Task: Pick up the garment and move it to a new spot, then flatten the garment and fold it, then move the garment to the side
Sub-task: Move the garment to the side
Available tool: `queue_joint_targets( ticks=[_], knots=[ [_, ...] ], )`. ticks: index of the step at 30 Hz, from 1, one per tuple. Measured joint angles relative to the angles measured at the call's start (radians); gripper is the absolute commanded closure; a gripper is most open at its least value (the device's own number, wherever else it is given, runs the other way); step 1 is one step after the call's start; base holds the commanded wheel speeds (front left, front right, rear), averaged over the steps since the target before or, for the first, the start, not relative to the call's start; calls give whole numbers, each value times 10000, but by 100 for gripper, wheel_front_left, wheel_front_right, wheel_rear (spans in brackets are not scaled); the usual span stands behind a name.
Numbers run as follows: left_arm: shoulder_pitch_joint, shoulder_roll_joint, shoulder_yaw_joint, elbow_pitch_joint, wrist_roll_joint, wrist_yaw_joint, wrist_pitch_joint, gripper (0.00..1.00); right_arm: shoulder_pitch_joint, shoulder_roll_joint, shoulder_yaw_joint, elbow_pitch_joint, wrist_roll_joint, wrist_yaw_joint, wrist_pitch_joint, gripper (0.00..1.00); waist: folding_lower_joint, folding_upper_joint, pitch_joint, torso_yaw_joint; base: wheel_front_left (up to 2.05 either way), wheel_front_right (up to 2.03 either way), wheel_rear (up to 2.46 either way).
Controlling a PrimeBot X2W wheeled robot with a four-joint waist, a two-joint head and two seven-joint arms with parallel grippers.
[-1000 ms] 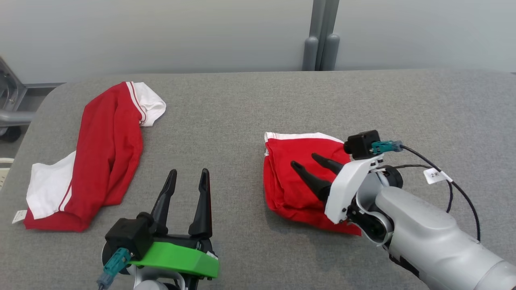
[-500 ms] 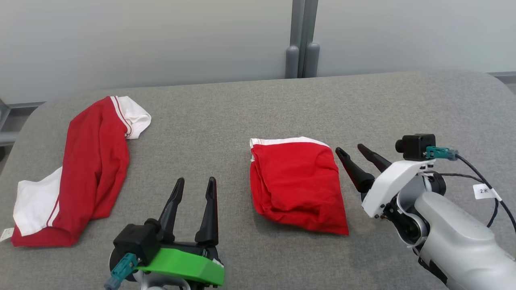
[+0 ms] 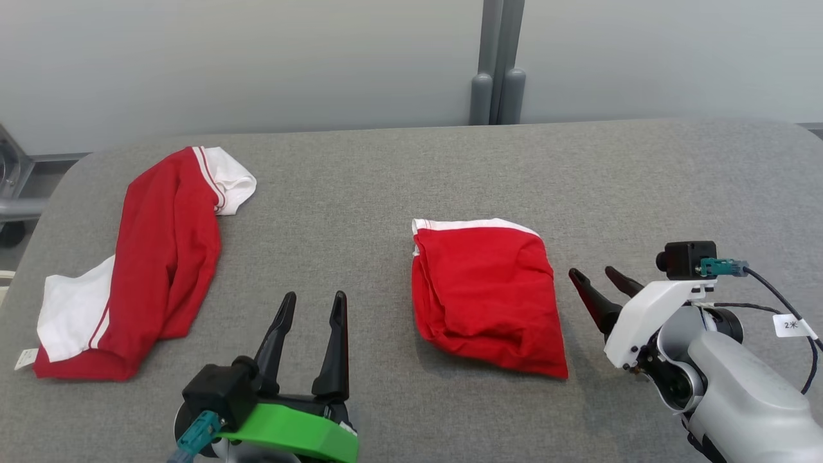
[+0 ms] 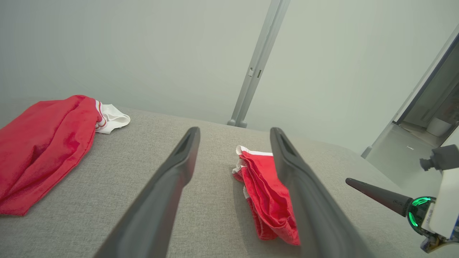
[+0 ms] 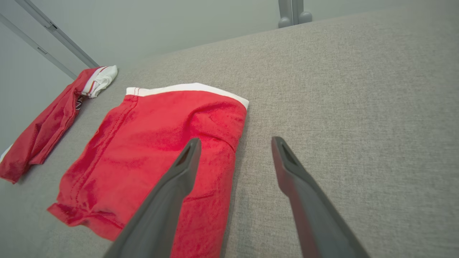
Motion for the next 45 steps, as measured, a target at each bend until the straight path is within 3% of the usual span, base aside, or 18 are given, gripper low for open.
queue_joint_targets(
  ticks=[10,21,28,29,30,32,33,45],
  knots=[
    [-125,-25,-21,19,4,-35,33,0,-377,-148,-307,548,58,2,1737,0,0,0,354,723,0,0,0],
    [-221,-71,4,207,4,-125,-35,0,-544,-255,-587,943,1442,0,3643,0,0,0,786,1580,0,0,0],
    [-373,-102,17,236,15,-157,-54,0,-652,-297,-458,786,2011,2,4155,0,0,0,1019,1752,0,0,0],
    [-384,-113,21,236,15,-169,-54,0,-661,-297,-407,742,2019,2,4142,34,0,0,1042,1754,0,0,0],
    [-384,-117,21,240,15,-169,-56,0,-672,-311,-332,686,2017,0,4115,56,0,0,1063,1751,0,0,0],
    [-398,-117,21,244,17,-171,-63,0,-701,-339,-188,589,1987,2,3977,89,0,0,1105,1736,0,0,0],
    [-414,-117,27,244,17,-173,-63,0,-718,-355,-104,566,1935,0,3883,100,0,0,1126,1722,0,0,0],
    [-764,-13,-6,86,213,-263,-96,0,-1509,-930,671,384,1501,0,3279,100,0,0,1249,889,0,0,0]
  ],
)
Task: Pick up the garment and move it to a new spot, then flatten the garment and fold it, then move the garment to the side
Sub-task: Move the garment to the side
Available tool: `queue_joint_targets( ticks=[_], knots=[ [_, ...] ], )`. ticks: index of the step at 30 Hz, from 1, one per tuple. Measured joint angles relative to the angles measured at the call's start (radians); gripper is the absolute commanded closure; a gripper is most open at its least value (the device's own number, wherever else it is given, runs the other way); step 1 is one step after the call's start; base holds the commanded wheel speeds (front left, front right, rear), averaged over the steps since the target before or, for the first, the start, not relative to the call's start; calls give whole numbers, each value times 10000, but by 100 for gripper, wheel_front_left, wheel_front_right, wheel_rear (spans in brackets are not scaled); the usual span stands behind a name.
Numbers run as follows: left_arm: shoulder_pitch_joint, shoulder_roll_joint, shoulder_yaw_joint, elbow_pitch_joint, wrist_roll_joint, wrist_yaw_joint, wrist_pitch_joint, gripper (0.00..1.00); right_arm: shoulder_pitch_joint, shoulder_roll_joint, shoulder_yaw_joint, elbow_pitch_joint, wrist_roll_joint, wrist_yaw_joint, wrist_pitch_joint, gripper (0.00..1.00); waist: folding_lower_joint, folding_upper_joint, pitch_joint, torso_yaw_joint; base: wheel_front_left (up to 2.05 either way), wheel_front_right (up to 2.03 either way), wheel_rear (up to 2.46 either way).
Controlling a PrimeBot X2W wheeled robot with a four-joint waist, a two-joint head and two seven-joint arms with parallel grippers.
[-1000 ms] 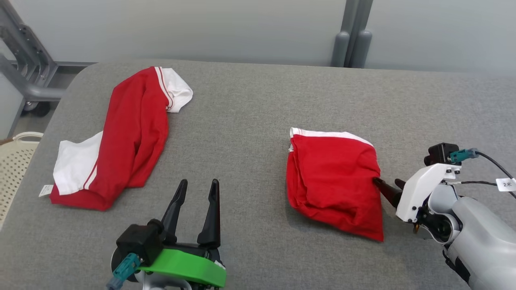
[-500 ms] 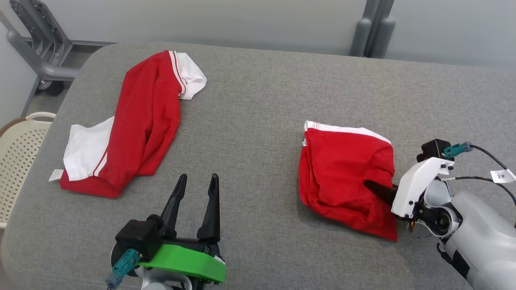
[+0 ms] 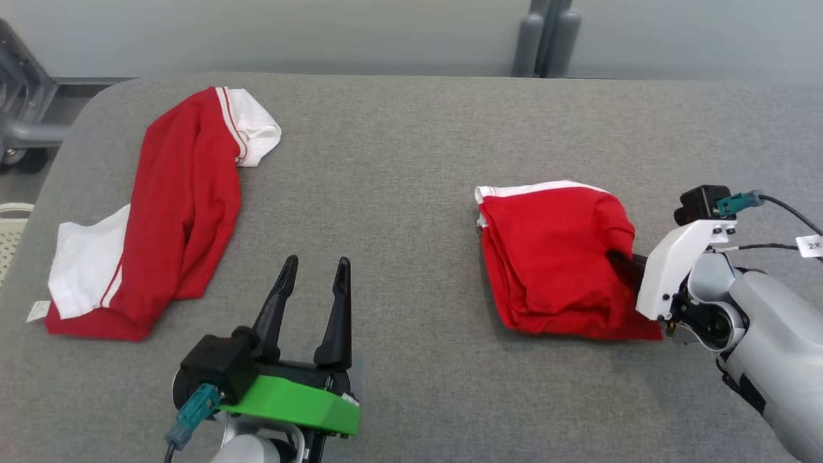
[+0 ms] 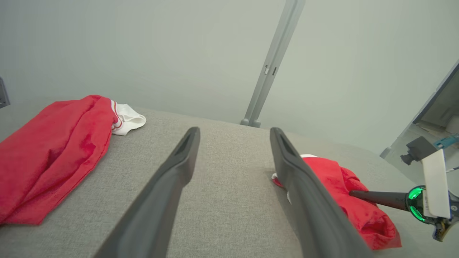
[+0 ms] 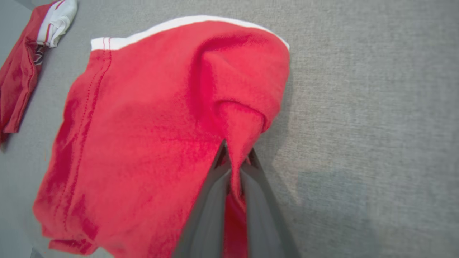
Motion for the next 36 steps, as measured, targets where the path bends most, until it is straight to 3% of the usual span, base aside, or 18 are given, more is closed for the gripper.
queue_joint_targets(
  ticks=[10,23,29,36],
  knots=[
    [-358,-10,-54,-111,165,-75,35,0,-790,-336,449,-33,-163,0,-121,100,0,0,133,-1735,0,0,0],
    [-1196,71,-130,-167,420,-136,297,0,-1941,-165,796,391,-259,2,-836,100,0,0,646,-4210,0,0,0],
    [-1284,232,-90,-236,426,-115,420,0,-2531,-75,1007,782,-334,2,-1197,100,0,0,1190,-4543,0,0,0],
    [-1463,426,33,-500,497,19,560,0,-3396,-29,1151,1636,-621,2,-2052,100,0,0,1696,-4320,0,0,0]
  ],
)
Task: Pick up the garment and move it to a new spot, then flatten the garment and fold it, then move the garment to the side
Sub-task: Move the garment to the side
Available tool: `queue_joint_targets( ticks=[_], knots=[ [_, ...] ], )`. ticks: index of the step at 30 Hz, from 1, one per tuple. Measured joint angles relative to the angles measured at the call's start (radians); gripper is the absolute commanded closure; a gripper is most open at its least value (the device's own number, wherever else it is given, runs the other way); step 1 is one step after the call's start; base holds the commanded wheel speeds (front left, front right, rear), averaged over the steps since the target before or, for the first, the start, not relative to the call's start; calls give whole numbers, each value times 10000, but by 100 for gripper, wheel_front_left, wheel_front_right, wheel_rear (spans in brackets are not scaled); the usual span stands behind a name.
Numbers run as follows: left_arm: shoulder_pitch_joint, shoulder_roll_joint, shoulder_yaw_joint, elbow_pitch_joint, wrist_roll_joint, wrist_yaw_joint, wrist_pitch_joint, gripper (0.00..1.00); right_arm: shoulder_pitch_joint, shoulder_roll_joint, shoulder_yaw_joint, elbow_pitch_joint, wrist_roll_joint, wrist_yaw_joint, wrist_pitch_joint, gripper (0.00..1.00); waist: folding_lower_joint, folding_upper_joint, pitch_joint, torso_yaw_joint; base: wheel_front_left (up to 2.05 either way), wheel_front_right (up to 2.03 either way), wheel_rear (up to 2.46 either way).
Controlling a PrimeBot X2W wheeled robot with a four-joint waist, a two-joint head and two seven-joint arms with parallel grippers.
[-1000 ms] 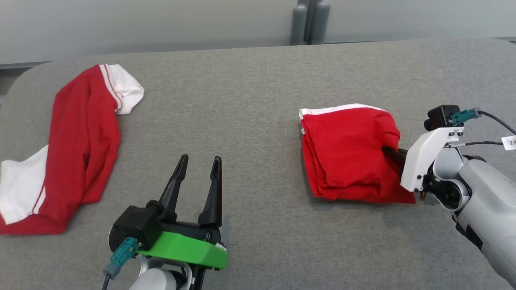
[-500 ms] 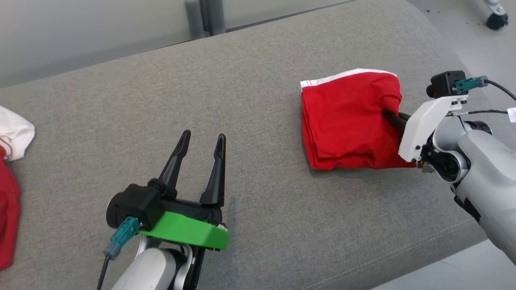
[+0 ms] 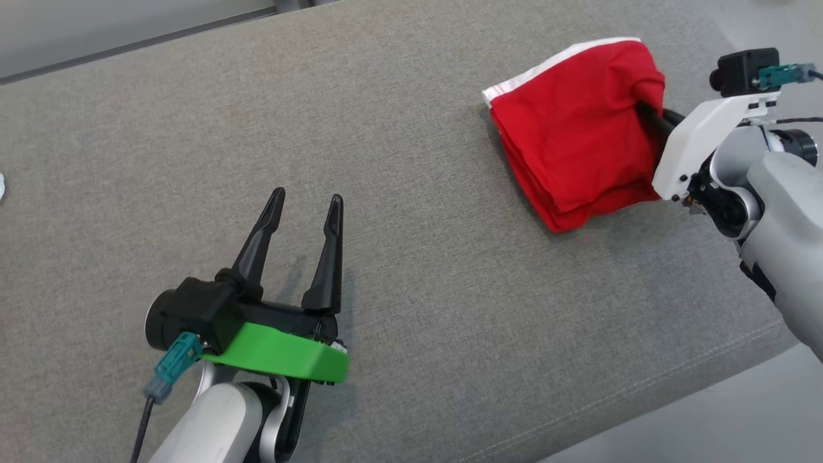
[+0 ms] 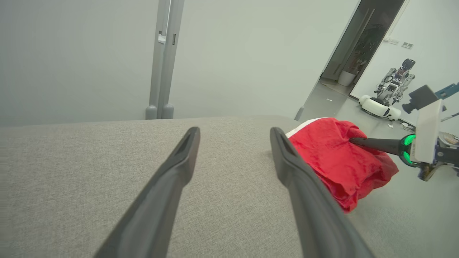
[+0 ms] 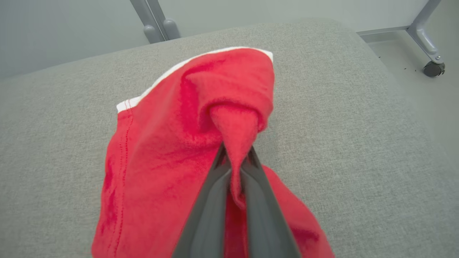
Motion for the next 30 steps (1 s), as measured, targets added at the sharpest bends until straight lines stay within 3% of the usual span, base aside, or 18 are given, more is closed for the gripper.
queue_joint_targets(
  ticks=[5,20,28,29,30],
  knots=[
    [-107,100,8,-224,31,48,113,0,-632,-123,-73,961,-138,0,-520,100,0,0,312,334,0,0,0],
    [-452,293,-104,-642,265,134,424,0,-2186,-1308,257,2803,-773,0,-1149,100,0,0,1333,1298,0,0,0],
    [-558,337,-180,-731,349,169,514,0,-2592,-1329,853,3638,-1580,0,-1666,100,0,0,1680,1516,0,0,0],
    [-558,337,-196,-740,349,178,541,0,-2620,-1327,892,3716,-1678,2,-1778,94,0,0,1700,1535,0,0,0],
    [-560,343,-205,-752,353,194,545,0,-2662,-1335,905,3781,-1755,2,-1889,78,0,0,1723,1551,0,0,0]
  ],
)
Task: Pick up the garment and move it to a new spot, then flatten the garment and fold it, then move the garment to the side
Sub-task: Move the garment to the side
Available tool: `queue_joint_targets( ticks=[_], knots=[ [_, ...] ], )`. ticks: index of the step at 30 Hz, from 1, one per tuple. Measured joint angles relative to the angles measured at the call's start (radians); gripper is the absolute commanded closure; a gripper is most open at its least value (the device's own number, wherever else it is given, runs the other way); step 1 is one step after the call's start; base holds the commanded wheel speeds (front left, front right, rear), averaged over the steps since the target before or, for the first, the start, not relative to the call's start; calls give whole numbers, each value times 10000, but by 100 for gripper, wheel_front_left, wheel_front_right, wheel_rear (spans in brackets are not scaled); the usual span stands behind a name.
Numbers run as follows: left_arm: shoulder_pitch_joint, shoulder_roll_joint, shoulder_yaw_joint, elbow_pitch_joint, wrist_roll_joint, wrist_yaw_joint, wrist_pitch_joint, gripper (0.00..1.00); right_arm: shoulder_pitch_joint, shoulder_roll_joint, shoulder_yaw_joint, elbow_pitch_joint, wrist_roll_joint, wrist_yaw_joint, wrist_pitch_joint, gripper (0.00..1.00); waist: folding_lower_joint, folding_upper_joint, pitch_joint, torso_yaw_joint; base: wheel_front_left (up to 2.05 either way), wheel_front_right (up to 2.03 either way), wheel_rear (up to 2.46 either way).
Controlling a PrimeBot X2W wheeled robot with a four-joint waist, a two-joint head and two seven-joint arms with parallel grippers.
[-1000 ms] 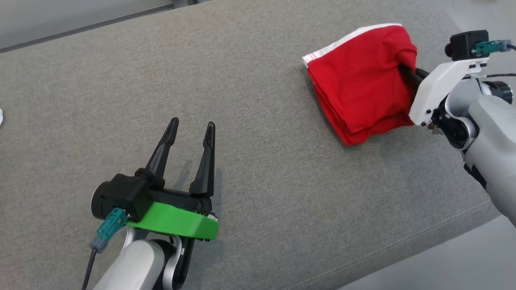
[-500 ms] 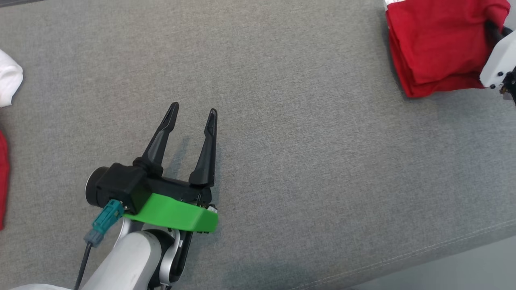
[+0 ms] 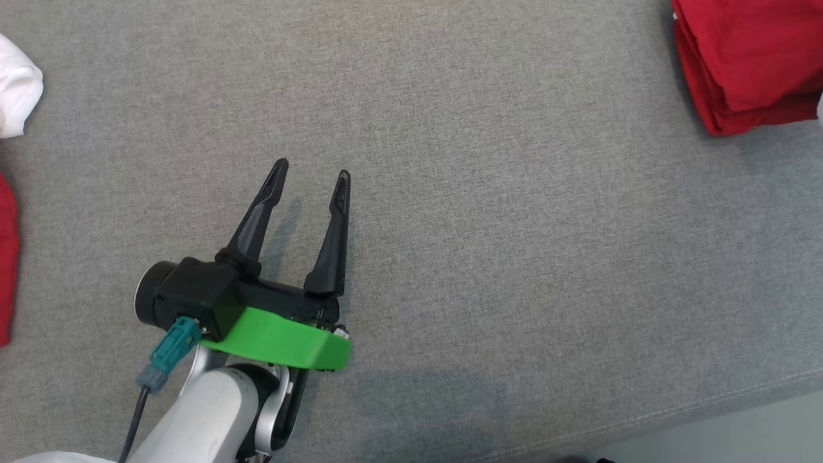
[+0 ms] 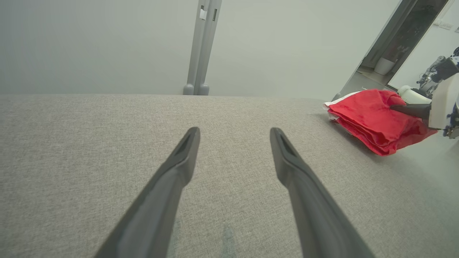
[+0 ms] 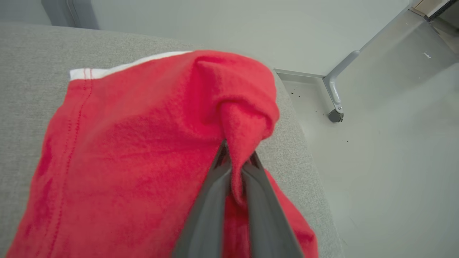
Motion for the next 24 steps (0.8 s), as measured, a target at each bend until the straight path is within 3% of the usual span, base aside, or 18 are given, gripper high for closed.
queue_joint_targets(
  ticks=[1,2,3,14,24],
  knots=[
    [-4,10,-2,-21,8,19,10,0,-59,-12,-8,77,-48,0,-125,59,0,0,27,13,0,0,0],
    [-12,21,-2,-35,8,29,12,0,-98,-13,-13,142,-125,0,-240,23,0,0,52,22,0,0,0],
    [-26,35,-6,-46,8,46,21,0,-106,-13,-21,199,-203,0,-351,0,0,0,73,27,0,0,0],
    [-60,146,-17,-144,12,100,117,0,170,-295,-428,366,-945,0,-566,0,-1,0,104,-36,0,0,0],
    [-61,159,15,-31,-15,140,-12,0,262,4,-786,366,-1511,0,-976,0,0,0,-289,-111,0,0,0]
  ],
)
